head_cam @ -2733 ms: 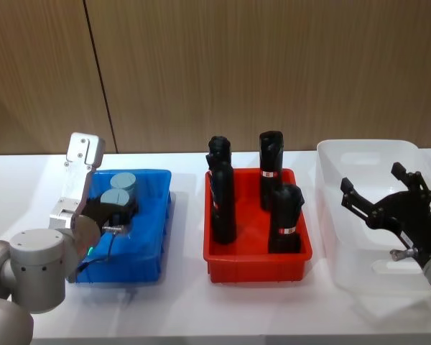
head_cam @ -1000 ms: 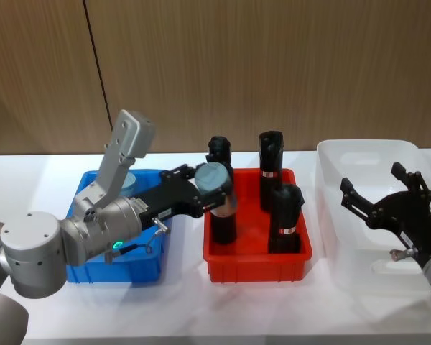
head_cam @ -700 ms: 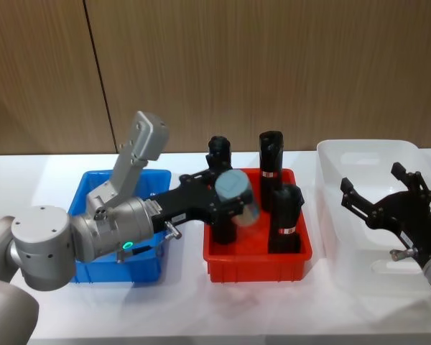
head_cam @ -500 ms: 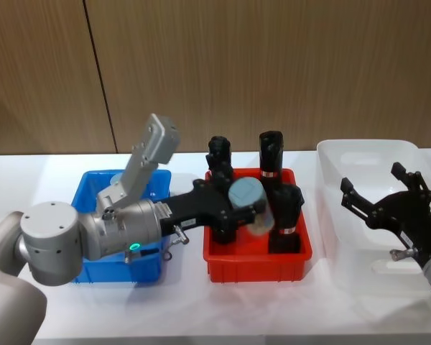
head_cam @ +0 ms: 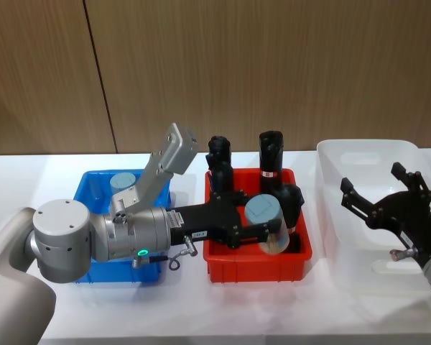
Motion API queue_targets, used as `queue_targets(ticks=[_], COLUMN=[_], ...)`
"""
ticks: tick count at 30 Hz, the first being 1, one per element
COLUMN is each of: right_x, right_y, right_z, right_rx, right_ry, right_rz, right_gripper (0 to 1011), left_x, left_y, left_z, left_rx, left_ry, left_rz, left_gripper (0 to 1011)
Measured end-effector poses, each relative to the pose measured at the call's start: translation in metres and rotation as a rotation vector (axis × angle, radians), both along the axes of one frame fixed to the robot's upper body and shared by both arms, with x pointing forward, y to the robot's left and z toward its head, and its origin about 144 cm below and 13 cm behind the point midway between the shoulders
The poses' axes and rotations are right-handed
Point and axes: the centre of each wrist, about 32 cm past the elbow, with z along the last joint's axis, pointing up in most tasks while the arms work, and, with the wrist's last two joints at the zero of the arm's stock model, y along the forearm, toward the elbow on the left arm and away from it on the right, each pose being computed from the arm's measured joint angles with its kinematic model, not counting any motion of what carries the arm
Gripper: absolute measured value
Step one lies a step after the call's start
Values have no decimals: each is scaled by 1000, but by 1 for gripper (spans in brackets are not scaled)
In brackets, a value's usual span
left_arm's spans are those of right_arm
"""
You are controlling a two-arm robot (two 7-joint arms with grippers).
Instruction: Pick the cotton swabs from the blue box and place them into the white box.
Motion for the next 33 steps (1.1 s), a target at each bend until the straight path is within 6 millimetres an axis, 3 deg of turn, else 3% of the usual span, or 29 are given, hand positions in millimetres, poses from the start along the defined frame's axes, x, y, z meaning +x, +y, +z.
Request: queue_targets(ticks=[20,33], right_x=[1,9], right_y=[-2,-17], right_z=[1,12], right_rx=[-13,-72], right_ry=[-5,16], right_rz=[28,145], right_gripper=[1002,1002], left_x=[0,0], left_y=[-1,-1], left_z=[0,0], left_rx=[12,15], left_ry=[7,7], left_rz=[-33,-38], left_gripper=[670,670])
